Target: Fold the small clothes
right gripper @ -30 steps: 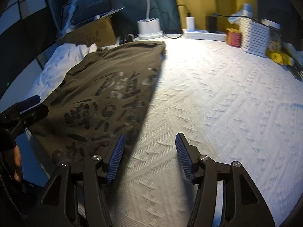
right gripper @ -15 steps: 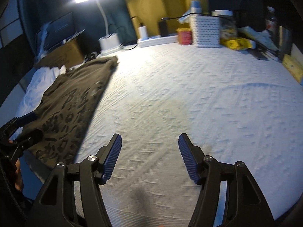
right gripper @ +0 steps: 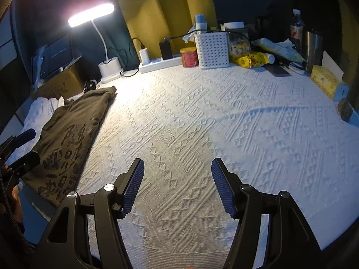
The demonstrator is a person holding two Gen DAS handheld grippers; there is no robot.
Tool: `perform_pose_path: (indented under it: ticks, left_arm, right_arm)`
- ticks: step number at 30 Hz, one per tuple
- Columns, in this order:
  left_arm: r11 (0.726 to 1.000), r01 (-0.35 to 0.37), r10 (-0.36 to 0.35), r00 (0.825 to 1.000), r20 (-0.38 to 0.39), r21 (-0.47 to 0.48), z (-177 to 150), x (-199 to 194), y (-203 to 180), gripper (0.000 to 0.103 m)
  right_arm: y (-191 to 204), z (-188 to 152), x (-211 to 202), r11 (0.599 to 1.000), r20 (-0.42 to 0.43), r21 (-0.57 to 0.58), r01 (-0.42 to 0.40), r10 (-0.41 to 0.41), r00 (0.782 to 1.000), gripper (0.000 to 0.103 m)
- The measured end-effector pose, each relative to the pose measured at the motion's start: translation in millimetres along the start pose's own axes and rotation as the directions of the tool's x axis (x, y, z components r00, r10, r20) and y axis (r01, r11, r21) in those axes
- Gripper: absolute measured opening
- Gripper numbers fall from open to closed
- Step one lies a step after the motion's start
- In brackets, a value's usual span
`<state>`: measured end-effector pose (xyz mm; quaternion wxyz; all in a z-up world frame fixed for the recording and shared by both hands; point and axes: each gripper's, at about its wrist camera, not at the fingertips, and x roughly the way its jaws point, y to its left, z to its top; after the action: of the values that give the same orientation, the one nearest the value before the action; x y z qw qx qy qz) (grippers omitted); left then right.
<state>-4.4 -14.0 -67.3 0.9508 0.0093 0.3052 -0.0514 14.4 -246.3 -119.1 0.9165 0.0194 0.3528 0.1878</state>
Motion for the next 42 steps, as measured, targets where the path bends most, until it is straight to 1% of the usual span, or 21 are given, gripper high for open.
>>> perform_pose_path:
  ticks: [4, 8, 13, 18, 23, 28, 31, 35, 37, 42]
  left_arm:
    - [0.999, -0.013, 0.011, 0.999, 0.052, 0.030, 12, -12, -5, 0.101]
    - [0.998, -0.032, 0.025, 0.993, 0.115, 0.058, 22, -27, -11, 0.101]
    - [0.997, -0.046, 0.035, 0.983, 0.182, 0.056, 34, -45, -12, 0.101]
    - [0.995, -0.083, 0.069, 0.971, 0.228, 0.052, 44, -58, -11, 0.101]
    - [0.994, -0.106, 0.090, 0.953, 0.290, 0.040, 52, -75, -7, 0.101]
    - [0.991, -0.131, 0.112, 0.931, 0.347, 0.031, 57, -88, -2, 0.101]
    - [0.991, -0.133, 0.118, 0.919, 0.377, 0.014, 59, -97, 2, 0.101]
    - [0.988, -0.152, 0.139, 0.901, 0.411, 0.000, 63, -108, 6, 0.101]
    - [0.987, -0.162, 0.150, 0.895, 0.420, -0.007, 67, -112, 9, 0.101]
    - [0.978, -0.202, 0.204, 0.873, 0.444, -0.053, 78, -126, 19, 0.101]
  right_arm:
    - [-2, 8, -16, 1.000, 0.038, 0.007, 0.001, -0.001, 0.999, 0.066]
    - [1, 17, -35, 1.000, 0.091, -0.002, 0.005, -0.005, 0.996, 0.066]
    - [9, 30, -60, 0.999, 0.161, -0.035, 0.035, -0.029, 0.987, 0.066]
    - [16, 40, -82, 0.997, 0.226, -0.054, 0.059, -0.046, 0.973, 0.066]
    - [22, 52, -106, 0.995, 0.311, -0.054, 0.088, -0.067, 0.948, 0.066]
    - [28, 61, -122, 0.993, 0.358, -0.070, 0.100, -0.068, 0.931, 0.066]
    - [33, 65, -131, 0.990, 0.385, -0.086, 0.110, -0.069, 0.920, 0.066]
    - [41, 70, -143, 0.987, 0.420, -0.101, 0.124, -0.071, 0.905, 0.066]
    - [43, 72, -149, 0.986, 0.436, -0.105, 0.127, -0.069, 0.897, 0.066]
    - [51, 79, -163, 0.984, 0.478, -0.117, 0.133, -0.062, 0.876, 0.066]
